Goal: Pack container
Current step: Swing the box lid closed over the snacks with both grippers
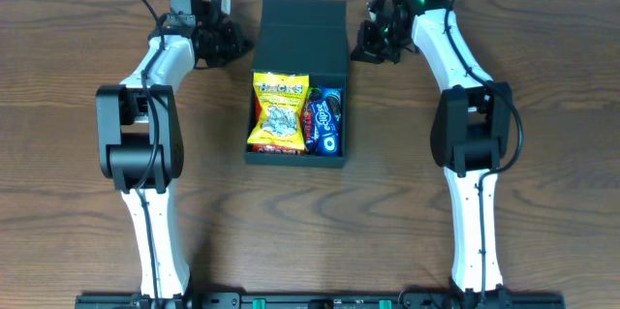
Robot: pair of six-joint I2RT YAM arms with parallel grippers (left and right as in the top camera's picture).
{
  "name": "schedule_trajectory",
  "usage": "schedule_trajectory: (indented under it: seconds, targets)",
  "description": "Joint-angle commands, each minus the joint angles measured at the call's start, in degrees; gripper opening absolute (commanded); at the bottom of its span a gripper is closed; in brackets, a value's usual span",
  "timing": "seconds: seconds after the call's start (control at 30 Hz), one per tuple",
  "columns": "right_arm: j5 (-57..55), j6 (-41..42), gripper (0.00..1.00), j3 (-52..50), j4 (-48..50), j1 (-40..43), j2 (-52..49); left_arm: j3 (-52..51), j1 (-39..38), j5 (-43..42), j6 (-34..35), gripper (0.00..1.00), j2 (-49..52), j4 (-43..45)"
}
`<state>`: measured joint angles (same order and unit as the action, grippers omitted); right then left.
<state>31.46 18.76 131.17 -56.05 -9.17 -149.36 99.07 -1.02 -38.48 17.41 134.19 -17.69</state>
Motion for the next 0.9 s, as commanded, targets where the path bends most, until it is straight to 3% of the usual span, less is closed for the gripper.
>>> schedule_trajectory:
  seconds: [0.0, 0.27, 0.47, 0.87]
  targets:
    - [3.82, 2.05, 0.02, 0.37, 0.68, -0.02, -2.19, 1.14, -0.5, -1.62, 1.51, 0.06, 1.14, -1.16]
    - [10.43, 1.9, 0.02, 0.37, 4.46, -0.07, -2.38, 1.18, -1.07, -5.55, 2.36, 0.06, 1.46, -0.66]
    - [18.6, -3.02, 0.02, 1.01, 6.34, 0.61, -2.23, 1.55, -0.92, -10.32, 2.1, 0.06, 1.4, -0.24]
    - [16.37, -9.9, 0.02, 4.52, 5.7, 1.6, 6.14, 4.55, 0.46, -12.17, -10.47, 0.06, -8.55, -3.58]
